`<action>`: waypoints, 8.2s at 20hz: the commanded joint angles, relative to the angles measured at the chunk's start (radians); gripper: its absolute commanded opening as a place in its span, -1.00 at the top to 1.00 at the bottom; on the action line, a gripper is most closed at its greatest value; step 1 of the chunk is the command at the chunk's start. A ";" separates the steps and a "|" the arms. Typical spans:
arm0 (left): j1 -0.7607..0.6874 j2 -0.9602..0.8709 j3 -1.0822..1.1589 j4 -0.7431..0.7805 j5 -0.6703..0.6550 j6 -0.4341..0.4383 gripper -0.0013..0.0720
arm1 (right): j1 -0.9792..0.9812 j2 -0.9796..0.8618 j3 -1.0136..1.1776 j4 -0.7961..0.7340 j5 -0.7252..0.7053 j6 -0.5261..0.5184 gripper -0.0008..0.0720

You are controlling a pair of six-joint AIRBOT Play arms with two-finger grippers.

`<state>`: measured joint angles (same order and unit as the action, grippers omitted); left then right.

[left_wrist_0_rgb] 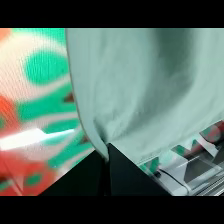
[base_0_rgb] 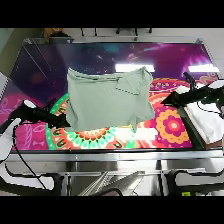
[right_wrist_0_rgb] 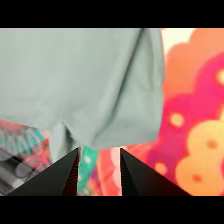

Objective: Fold the shirts.

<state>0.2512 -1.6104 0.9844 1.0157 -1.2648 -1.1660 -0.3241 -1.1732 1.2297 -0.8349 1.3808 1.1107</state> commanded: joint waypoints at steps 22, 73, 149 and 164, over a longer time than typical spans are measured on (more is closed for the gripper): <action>0.054 0.002 0.025 0.005 0.020 -0.002 0.93 | 0.178 -0.283 0.000 -0.010 -0.216 -0.042 0.61; -0.113 -0.417 1.058 0.068 -0.082 -0.145 0.93 | 0.072 -0.458 0.517 0.267 -0.500 -0.263 0.94; 0.042 0.117 -0.143 -0.098 -0.013 -0.033 0.93 | -0.050 0.386 -0.787 0.165 -0.363 -0.009 0.93; 0.076 0.303 -0.221 0.113 -0.197 -0.212 0.93 | -0.048 0.880 -0.909 -0.090 -0.084 0.256 0.93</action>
<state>0.3195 -1.3602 0.7647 1.1477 -1.4509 -1.3701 -0.3725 -0.3130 0.3119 -0.9562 1.3270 1.3952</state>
